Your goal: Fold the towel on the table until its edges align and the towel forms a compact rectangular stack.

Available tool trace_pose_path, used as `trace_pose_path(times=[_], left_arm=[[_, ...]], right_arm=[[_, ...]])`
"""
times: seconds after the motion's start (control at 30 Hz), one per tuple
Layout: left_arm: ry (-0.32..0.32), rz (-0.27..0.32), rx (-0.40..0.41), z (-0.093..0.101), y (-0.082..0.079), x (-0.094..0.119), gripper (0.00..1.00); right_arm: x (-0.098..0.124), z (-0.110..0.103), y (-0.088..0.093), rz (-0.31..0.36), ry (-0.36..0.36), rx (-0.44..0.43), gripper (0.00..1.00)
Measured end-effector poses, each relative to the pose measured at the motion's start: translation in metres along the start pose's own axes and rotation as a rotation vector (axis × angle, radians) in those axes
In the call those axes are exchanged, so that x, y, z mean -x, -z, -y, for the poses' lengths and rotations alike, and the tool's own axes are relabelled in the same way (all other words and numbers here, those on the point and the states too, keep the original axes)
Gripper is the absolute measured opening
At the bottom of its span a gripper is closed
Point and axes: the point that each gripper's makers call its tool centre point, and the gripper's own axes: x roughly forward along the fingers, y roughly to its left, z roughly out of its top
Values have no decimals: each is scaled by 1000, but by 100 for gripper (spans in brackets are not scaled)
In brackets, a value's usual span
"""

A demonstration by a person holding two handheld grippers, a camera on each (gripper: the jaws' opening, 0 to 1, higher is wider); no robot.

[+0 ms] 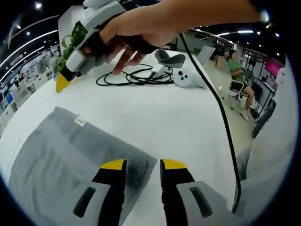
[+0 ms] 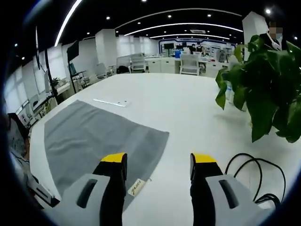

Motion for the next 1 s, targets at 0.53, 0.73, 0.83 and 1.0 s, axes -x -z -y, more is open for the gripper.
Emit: trace_pose_path(times=[0.53, 0.73, 0.83, 1.0], left_arm=[[12, -2, -42, -2, 3, -10, 22], [6, 4, -37, -5, 4, -13, 19], [2, 4, -33, -7, 5, -14, 17], [6, -1, -36, -7, 5, -15, 17]], right_arm=[[-51, 11, 19, -60, 8, -10, 45], [-70, 19, 22, -71, 11, -32, 42], [-81, 25, 23, -71, 22, -45, 40], [-96, 27, 19, -68, 36, -19, 35]])
